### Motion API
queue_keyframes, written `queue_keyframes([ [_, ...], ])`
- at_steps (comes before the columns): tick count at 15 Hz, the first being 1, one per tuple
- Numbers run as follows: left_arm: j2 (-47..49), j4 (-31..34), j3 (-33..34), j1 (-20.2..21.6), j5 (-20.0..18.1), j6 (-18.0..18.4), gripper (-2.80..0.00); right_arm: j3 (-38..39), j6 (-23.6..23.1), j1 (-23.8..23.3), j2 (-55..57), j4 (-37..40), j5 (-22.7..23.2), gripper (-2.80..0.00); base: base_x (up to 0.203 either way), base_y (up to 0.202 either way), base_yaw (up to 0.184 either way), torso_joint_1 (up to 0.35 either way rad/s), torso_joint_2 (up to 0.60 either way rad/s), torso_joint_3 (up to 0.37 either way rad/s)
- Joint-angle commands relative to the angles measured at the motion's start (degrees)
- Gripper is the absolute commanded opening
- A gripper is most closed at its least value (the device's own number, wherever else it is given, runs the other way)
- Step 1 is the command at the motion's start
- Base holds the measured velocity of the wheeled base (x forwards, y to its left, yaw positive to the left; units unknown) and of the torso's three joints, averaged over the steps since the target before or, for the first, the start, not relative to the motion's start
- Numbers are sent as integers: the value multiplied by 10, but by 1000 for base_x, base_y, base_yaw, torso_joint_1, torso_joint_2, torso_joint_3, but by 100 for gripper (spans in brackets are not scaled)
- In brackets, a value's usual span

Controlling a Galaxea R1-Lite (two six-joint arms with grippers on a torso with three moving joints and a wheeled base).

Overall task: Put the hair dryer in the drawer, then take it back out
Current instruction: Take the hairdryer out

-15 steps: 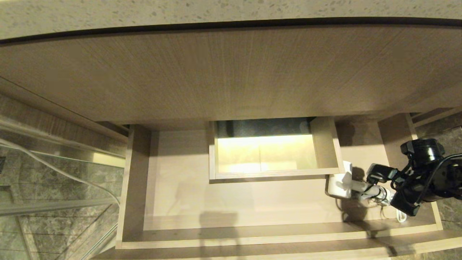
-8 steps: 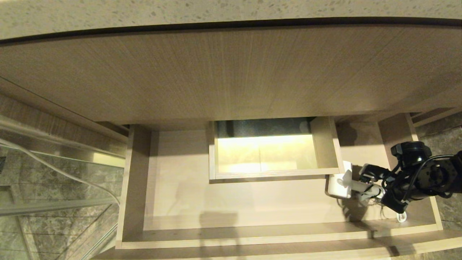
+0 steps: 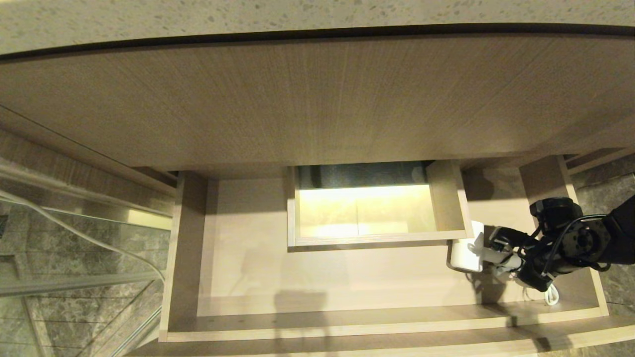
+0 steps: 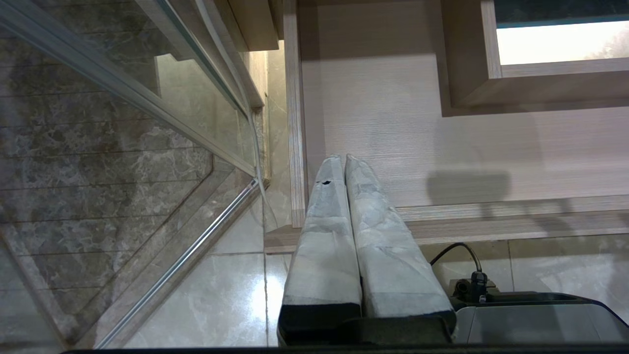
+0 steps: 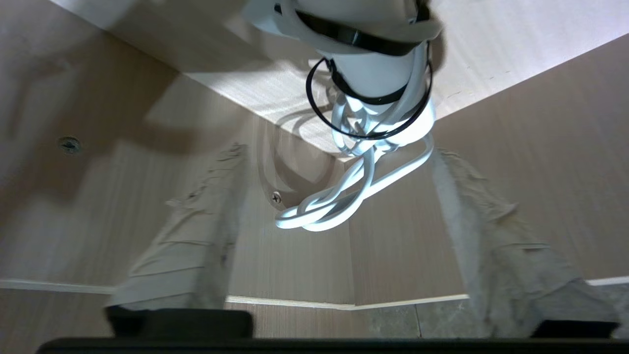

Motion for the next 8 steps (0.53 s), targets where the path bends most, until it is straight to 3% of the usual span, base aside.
queue_keyframes([
  [1,0,0,0,0,0,0,-280,-9,-5,-5,9,0,0,0,0,0,0,0,0,0],
  [8,0,0,0,0,0,0,-280,-13,-4,-10,36,11,1,0,0,0,0,0,0,0],
])
